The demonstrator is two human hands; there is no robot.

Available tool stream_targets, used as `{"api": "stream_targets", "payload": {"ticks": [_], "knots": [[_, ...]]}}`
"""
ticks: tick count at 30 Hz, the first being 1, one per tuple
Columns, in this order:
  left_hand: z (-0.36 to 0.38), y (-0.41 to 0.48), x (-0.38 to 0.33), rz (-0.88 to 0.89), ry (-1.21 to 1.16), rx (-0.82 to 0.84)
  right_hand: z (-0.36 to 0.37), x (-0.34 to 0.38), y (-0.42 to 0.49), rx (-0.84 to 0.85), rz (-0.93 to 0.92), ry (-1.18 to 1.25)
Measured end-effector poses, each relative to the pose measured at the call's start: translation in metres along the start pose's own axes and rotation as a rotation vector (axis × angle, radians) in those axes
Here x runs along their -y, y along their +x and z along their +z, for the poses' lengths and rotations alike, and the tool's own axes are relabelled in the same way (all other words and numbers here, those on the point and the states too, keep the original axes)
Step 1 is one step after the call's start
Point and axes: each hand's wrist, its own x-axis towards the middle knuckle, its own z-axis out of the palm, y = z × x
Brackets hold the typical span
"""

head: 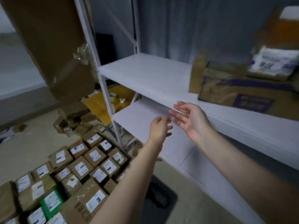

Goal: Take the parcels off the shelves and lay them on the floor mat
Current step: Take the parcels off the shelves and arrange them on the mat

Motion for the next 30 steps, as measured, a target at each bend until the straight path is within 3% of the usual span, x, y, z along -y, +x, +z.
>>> {"api": "stream_targets", "payload": {"ticks": [6, 11, 16, 22, 27, 30], "knots": [[0.099, -0.012, -0.068, 0.148, 0.033, 0.103, -0.073, 0.093, -0.041, -0.052, -0.27, -0.04], [0.157, -0.019, -0.084, 0.253, 0.046, 0.048, -0.11, 0.136, -0.058, -0.138, -0.442, -0.094], [0.203, -0.03, -0.107, 0.385, 0.034, -0.109, -0.13, 0.169, -0.071, -0.197, -0.581, -0.075], [0.247, -0.046, -0.129, 0.591, 0.136, -0.065, -0.135, 0.183, -0.082, -0.2, -0.756, -0.054], [0.272, -0.062, -0.143, 0.766, 0.24, -0.078, -0.136, 0.193, -0.077, -0.418, -1.053, -0.173], [0.279, -0.061, -0.151, 0.833, 0.318, -0.142, -0.138, 0.202, -0.068, -0.57, -1.141, -0.295]]}}
